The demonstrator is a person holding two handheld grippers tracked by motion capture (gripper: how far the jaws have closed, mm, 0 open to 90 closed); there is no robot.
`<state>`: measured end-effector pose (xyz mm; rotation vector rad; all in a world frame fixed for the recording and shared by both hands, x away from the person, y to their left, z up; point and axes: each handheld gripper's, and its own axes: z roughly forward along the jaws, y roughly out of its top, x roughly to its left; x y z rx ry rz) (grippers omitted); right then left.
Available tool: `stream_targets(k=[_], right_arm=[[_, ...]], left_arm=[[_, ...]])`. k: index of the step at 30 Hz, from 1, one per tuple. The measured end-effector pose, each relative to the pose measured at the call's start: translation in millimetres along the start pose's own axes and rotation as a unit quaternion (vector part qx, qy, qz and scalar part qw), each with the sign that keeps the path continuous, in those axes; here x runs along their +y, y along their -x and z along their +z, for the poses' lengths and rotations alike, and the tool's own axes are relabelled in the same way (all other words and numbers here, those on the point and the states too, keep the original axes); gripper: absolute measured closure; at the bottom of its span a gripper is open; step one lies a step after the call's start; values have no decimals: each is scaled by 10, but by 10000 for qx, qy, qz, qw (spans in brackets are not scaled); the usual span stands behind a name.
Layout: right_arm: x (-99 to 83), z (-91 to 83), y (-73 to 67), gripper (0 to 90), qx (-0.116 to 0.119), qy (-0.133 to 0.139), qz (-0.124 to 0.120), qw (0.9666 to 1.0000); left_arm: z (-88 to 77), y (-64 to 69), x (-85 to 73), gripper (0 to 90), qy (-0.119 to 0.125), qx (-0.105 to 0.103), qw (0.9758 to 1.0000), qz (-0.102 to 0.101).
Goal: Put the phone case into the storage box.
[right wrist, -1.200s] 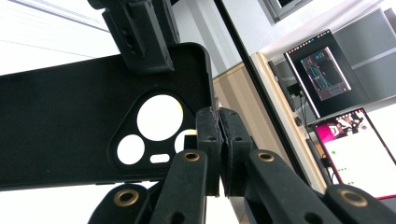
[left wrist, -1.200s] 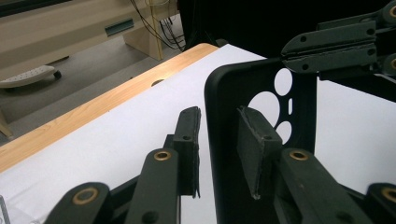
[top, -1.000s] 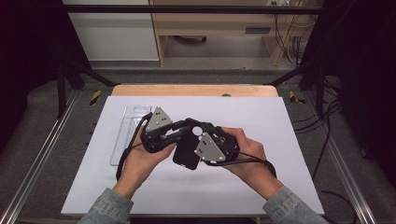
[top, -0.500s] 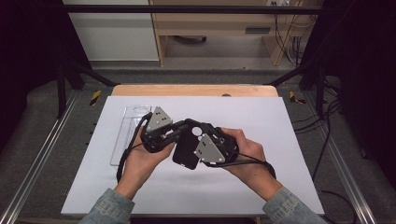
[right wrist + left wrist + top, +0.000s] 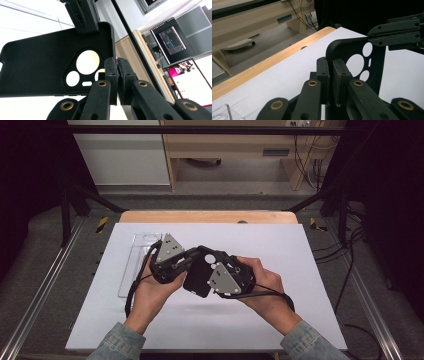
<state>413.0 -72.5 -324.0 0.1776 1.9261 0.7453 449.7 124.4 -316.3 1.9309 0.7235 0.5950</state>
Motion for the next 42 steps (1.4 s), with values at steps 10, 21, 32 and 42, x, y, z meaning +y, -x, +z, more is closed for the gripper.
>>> stream_targets(k=[10,21,32,42], right_arm=[[-4,0,8,876,8,14,24,10000],[-5,-4,5,869,-6,102,93,9999],[-11,0,17,864,52,139,131,9998],[-13,-4,32,842,121,181,148,9997]], left_arm=[[-8,2,3,851,31,18,10000,79],[-36,3,2,853,68,62,9998,199],[-43,-3,-1,854,87,49,9997,221],[-42,0,-4,855,86,48,9996,278]])
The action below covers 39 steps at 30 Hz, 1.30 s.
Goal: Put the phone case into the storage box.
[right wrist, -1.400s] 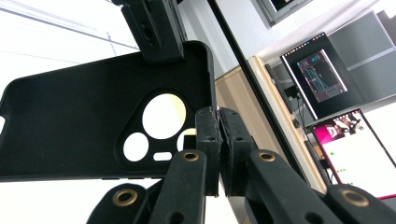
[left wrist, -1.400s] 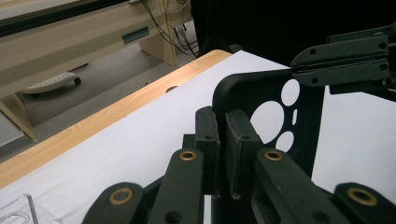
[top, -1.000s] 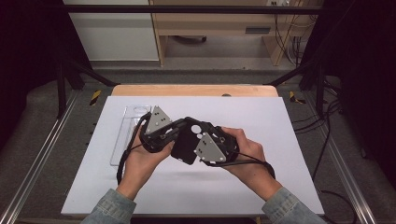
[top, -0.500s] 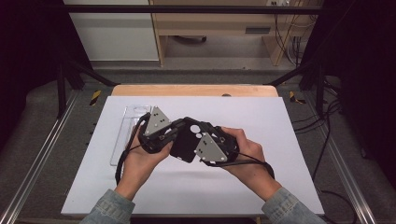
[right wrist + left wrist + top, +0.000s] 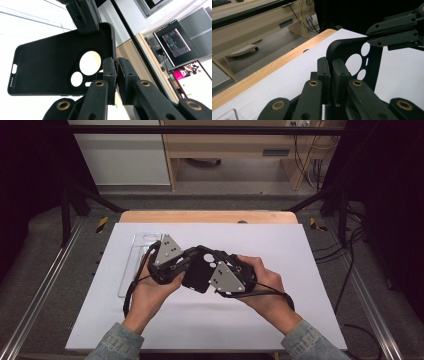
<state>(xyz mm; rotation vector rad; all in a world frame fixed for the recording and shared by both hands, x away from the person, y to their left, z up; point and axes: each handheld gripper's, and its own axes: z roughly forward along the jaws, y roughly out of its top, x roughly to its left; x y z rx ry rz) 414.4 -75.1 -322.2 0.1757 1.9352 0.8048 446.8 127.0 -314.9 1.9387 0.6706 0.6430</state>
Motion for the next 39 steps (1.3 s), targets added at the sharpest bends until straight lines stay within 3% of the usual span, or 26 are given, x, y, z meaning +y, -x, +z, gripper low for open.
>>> stream_targets(k=[20,39], right_arm=[[15,-3,-6,647,-3,78,68,9999],[-7,18,-9,576,17,39,148,9999]], left_arm=[[6,-11,-34,855,-23,29,10000,15],[8,-28,-70,854,-20,66,10000,-36]])
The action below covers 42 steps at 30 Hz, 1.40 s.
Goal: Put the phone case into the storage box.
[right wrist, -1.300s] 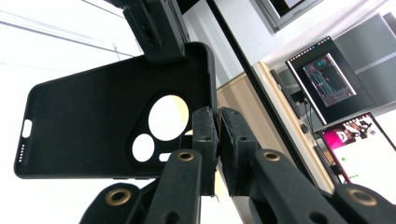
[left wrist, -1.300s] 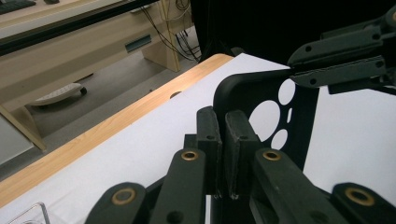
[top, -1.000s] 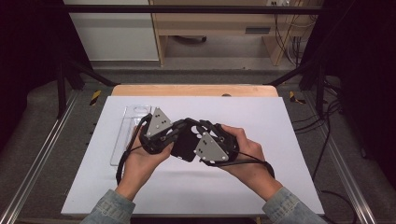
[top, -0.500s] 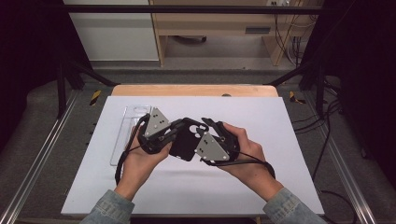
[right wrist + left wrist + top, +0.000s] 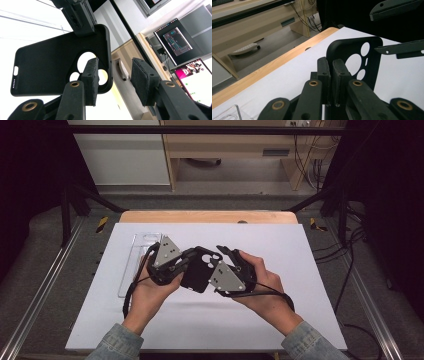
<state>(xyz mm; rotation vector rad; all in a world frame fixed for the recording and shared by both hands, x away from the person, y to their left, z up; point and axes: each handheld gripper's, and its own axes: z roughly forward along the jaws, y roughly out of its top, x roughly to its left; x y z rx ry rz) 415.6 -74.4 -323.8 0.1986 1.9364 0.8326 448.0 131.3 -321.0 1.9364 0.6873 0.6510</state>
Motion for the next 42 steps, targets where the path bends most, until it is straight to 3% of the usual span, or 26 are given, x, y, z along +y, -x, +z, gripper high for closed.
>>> stream_targets(k=[10,19,33,42], right_arm=[[-16,17,13,488,12,-56,113,9999],[-31,23,13,463,20,-95,143,9998],[-69,38,6,407,139,-116,249,9995],[-137,22,28,332,227,-174,559,9980]], left_arm=[[2,-2,-2,854,17,16,10000,-2],[-4,-6,-1,854,31,45,10000,-6],[-67,-109,-4,854,150,152,9997,-144],[-129,-205,-23,853,224,300,9990,-237]])
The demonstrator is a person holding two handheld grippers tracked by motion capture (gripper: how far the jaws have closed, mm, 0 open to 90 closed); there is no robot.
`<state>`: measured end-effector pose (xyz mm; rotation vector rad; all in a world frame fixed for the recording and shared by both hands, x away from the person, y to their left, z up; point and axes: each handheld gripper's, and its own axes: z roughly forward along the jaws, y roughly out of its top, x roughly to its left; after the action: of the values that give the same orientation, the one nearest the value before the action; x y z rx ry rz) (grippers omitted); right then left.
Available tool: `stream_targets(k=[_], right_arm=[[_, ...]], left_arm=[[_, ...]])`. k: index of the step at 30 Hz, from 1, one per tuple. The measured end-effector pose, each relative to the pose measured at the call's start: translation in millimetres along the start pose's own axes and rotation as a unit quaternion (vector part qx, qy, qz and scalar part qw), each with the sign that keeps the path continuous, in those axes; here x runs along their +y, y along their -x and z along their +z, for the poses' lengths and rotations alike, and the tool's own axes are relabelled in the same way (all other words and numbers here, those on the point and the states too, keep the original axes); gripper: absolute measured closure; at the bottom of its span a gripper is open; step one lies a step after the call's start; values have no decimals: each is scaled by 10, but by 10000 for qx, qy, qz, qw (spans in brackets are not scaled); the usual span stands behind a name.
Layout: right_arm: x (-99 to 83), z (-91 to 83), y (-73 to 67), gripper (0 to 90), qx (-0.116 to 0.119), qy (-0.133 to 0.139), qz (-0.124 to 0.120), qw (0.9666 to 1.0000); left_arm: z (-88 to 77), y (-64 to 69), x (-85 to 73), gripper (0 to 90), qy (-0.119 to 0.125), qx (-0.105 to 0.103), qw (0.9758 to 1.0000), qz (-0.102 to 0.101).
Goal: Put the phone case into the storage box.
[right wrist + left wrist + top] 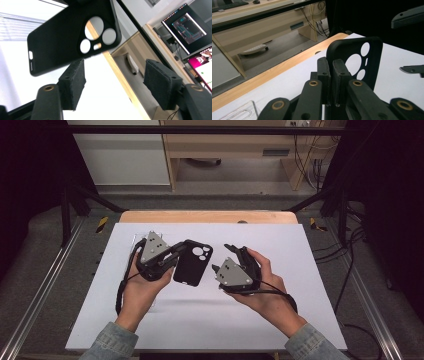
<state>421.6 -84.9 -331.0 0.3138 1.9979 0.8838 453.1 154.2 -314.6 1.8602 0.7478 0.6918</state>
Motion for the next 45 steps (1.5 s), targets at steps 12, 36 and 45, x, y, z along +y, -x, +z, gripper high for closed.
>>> stream_targets(k=[12,36,45], right_arm=[[-236,60,74,200,-11,-394,335,9987],[-732,-42,224,94,-131,-761,1152,9903],[-996,-118,213,112,-174,-769,1741,9816]], left_arm=[[-85,-113,-49,853,103,169,9997,-120],[-262,-255,-172,853,316,371,9983,-321],[-341,-328,-184,853,403,485,9974,-354]])
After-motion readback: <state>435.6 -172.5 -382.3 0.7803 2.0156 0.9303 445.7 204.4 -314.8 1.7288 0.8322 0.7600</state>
